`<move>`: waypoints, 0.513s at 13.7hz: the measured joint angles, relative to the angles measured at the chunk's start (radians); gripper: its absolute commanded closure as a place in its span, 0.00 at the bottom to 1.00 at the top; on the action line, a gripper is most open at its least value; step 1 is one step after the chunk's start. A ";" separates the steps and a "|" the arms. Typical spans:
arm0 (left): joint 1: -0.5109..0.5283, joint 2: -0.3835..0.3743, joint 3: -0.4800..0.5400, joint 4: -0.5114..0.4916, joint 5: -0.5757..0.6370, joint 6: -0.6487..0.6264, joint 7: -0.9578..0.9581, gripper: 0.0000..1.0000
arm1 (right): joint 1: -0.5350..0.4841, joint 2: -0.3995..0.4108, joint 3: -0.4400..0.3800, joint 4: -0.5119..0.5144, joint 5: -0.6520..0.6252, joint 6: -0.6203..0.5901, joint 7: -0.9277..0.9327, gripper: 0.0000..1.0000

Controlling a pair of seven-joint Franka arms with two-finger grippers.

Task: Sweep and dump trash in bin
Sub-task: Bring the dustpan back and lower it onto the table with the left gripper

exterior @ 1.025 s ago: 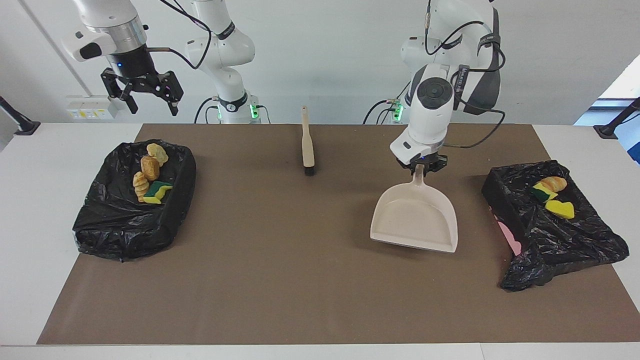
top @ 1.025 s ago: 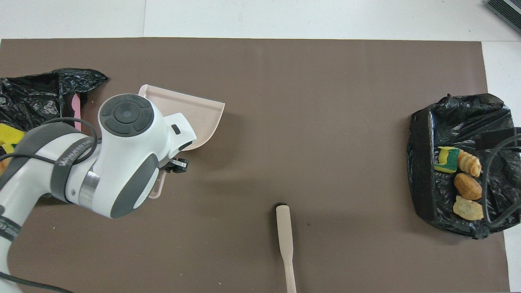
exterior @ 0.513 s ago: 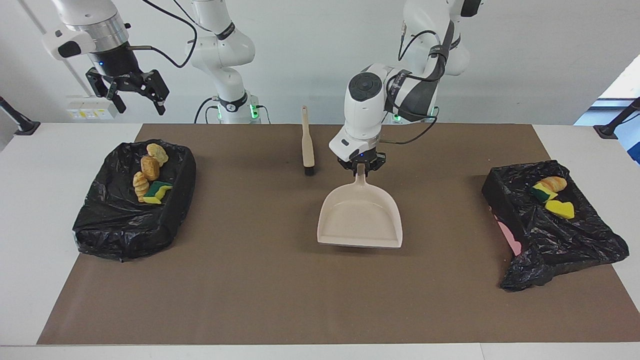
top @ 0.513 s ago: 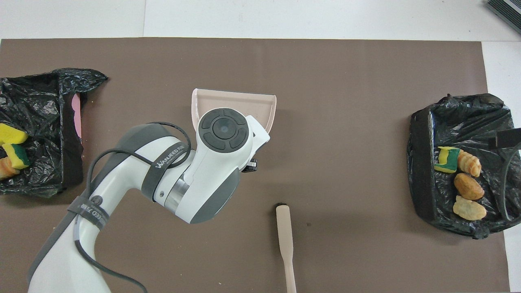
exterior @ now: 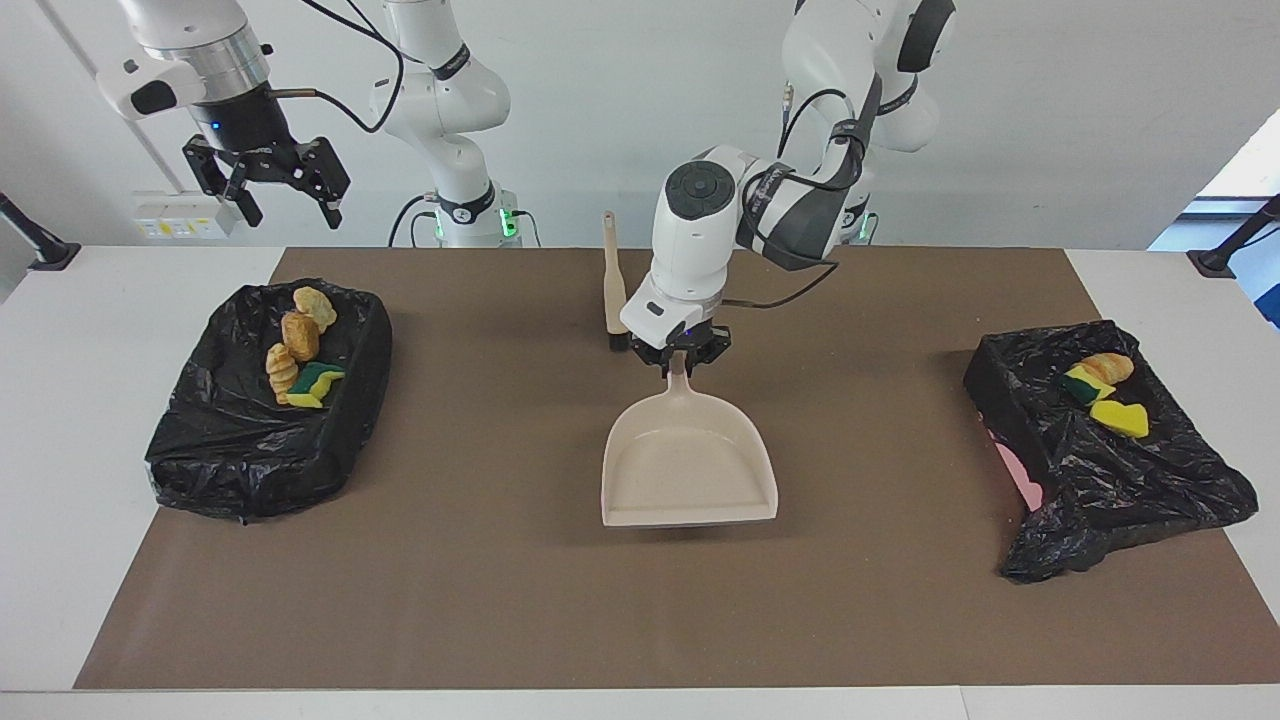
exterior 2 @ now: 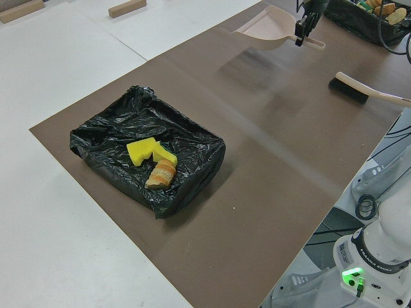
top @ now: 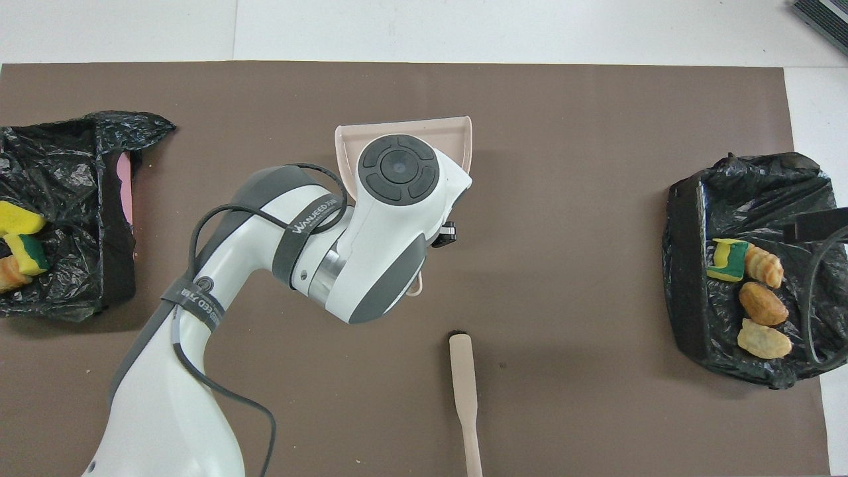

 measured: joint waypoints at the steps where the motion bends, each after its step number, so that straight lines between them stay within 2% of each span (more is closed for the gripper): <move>1: -0.006 0.023 0.000 0.026 0.000 0.000 -0.011 1.00 | 0.000 0.000 0.000 0.000 0.000 0.000 0.000 0.00; 5: -0.036 0.135 0.000 0.112 -0.002 -0.001 -0.026 1.00 | 0.000 0.000 0.003 0.000 0.000 0.000 0.000 0.00; 7: -0.053 0.162 -0.002 0.124 -0.012 0.001 -0.027 1.00 | 0.000 0.000 0.003 0.000 0.000 -0.001 0.000 0.00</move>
